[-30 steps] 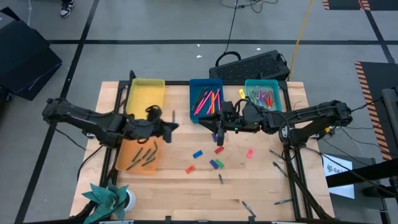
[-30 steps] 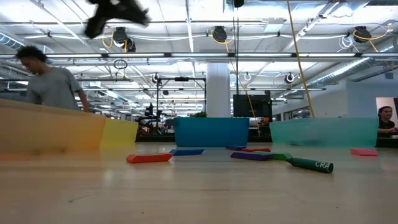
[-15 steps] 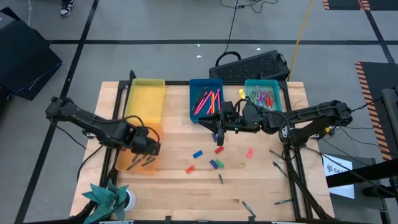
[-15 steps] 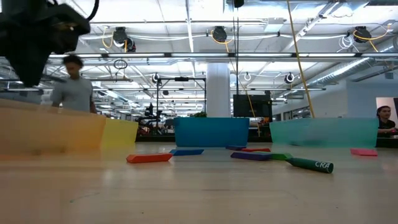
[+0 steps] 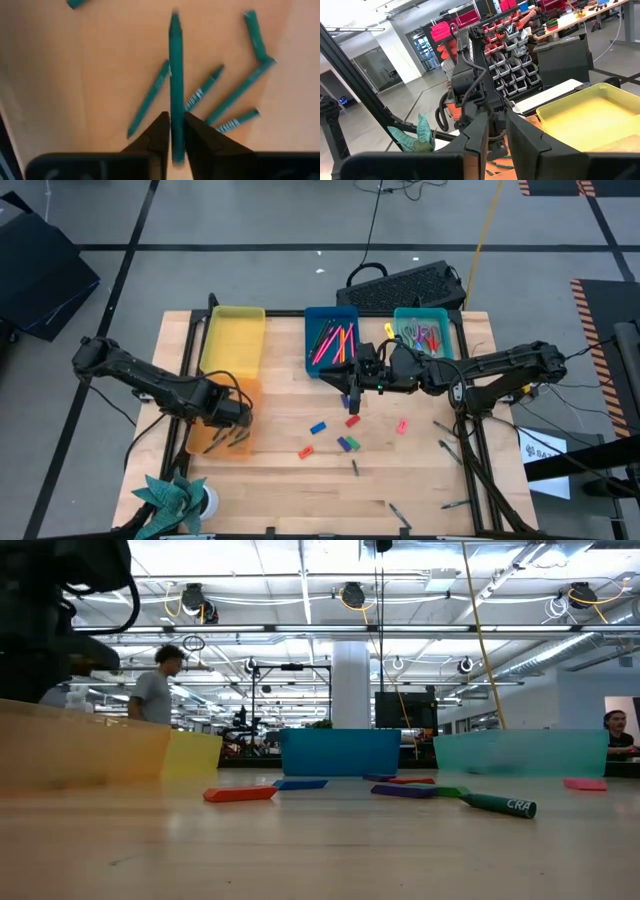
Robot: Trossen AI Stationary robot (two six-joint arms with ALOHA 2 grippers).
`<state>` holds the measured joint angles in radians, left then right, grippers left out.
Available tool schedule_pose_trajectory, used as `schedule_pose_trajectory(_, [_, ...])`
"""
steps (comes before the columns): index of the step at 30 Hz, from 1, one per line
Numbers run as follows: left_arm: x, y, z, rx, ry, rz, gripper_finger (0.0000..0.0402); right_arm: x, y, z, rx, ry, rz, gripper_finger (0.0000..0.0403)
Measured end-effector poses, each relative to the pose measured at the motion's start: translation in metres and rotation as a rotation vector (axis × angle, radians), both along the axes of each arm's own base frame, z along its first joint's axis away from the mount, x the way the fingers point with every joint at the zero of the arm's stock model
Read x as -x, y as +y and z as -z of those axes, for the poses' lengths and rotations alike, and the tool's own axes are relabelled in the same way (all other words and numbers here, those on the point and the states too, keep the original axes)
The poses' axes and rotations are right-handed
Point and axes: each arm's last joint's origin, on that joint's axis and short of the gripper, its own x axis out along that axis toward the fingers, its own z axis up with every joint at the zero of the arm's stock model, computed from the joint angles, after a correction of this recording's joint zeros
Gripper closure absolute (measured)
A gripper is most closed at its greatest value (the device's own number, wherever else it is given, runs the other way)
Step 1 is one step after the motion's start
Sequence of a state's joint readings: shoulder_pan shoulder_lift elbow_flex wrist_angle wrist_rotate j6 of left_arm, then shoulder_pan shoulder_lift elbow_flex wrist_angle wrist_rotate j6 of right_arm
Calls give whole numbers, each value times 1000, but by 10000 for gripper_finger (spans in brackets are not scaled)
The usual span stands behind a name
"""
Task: Sort crayons/erasers/pens/pencils in bins
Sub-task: Put the green crayon into the orange bin
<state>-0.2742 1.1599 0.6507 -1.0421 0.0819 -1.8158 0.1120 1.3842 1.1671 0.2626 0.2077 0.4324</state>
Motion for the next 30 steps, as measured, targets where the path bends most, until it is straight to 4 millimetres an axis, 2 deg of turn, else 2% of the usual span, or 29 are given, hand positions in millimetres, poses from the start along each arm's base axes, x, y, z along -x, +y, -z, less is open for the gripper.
schedule_pose_trajectory(5, [7,6,12,-42,39,4,290,0,0,0,0,0,0,339])
schedule_pose_trajectory(8, [8,9,13,-5,50,64,247,0,0,0,0,0,0,339])
schedule_pose_trajectory(11, [3,9,-2,27,-22,176,207,0,0,0,0,-1,0,339])
schedule_pose_trajectory(14, [-7,10,-30,-47,-165,252,182,0,0,0,0,-1,0,339])
schedule_pose_trajectory(18, [-24,6,-67,-253,-419,376,173,0,0,0,0,-1,0,339])
schedule_pose_trajectory(21, [-37,-1,-84,-377,-608,458,173,0,0,0,0,-1,0,339])
schedule_pose_trajectory(25, [-49,-8,-95,-420,-780,495,172,0,-1,-3,5,-29,22,339])
schedule_pose_trajectory(30, [-48,-16,-99,-384,-841,469,172,1,-8,-10,-11,-95,77,339])
